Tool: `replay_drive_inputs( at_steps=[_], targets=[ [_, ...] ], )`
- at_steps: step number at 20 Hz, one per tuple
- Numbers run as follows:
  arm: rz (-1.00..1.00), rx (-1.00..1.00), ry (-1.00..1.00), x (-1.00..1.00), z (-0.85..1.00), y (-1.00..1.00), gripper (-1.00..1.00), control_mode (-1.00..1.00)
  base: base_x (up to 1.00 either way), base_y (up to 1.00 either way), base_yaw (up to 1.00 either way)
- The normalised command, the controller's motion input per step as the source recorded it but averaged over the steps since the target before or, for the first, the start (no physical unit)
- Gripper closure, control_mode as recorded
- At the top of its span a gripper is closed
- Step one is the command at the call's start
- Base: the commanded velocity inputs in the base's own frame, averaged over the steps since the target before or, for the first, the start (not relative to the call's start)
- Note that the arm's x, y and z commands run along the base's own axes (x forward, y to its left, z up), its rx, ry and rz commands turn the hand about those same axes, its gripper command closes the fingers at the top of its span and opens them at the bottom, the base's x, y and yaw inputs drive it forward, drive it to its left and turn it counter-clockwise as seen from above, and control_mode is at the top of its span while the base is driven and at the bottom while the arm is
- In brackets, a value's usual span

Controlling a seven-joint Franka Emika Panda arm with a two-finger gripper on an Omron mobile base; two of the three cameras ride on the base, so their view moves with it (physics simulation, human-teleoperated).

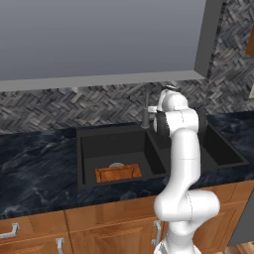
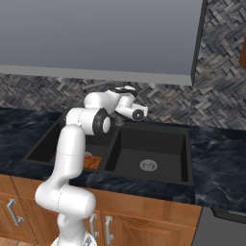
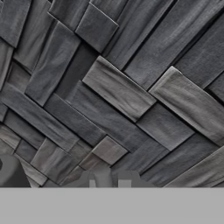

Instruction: Turn on the sink faucet with hot water and rinse the cutting board for ten seconds, then turn off the faucet. Push the cutting board to reach the water if necessary.

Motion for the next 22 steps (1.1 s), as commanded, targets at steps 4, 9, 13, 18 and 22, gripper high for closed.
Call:
replay_drive_inputs(
  at_steps=[4, 9, 13, 18, 22],
  targets=[
    [0.0, 0.0, 0.0, 0.0, 0.0, 0.0, 1.0, -1.0, 0.0, 0.0, 0.0],
    [0.0, 0.0, 0.0, 0.0, 0.0, -0.12, 1.0, -1.0, 0.0, 0.0, 0.0],
    [0.0, 0.0, 0.0, 0.0, 0.0, -0.28, 1.0, -1.0, 0.0, 0.0, 0.0],
    [0.0, 0.0, 0.0, 0.0, 0.0, -0.39, 1.0, -1.0, 0.0, 0.0, 0.0],
    [0.0, 0.0, 0.0, 0.0, 0.0, -0.45, 1.0, -1.0, 0.0, 0.0, 0.0]
  ],
)
